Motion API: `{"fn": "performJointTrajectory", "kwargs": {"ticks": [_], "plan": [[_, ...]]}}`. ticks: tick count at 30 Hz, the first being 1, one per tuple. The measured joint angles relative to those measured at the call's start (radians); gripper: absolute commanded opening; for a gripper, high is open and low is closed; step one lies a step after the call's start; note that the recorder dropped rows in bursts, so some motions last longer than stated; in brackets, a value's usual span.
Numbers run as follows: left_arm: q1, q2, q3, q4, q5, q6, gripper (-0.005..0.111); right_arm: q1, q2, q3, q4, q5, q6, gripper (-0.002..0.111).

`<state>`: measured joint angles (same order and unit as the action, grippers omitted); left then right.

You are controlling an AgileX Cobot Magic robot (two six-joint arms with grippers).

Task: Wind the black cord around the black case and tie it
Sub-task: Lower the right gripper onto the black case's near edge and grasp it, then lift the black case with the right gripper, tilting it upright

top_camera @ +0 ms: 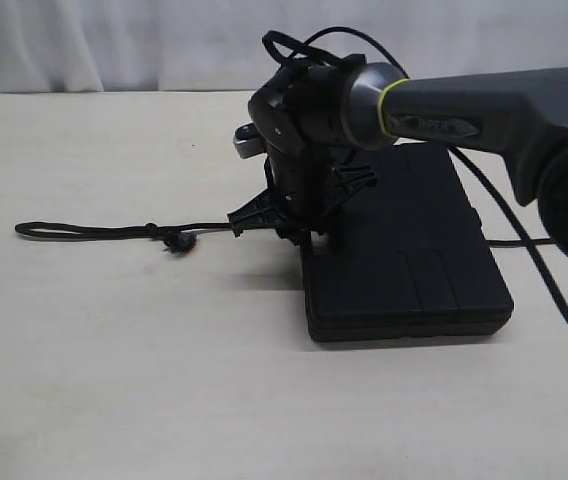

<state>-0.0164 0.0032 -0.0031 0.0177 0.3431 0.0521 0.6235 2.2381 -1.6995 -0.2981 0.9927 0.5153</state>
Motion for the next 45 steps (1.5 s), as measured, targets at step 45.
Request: {"fn": "performJointTrajectory", "kwargs": {"ticks": [45], "plan": [[0.0, 0.0, 0.0, 0.0, 0.0, 0.0, 0.0, -0.052, -0.385, 0.011, 0.126, 0.162, -0.134, 0.004]]}}
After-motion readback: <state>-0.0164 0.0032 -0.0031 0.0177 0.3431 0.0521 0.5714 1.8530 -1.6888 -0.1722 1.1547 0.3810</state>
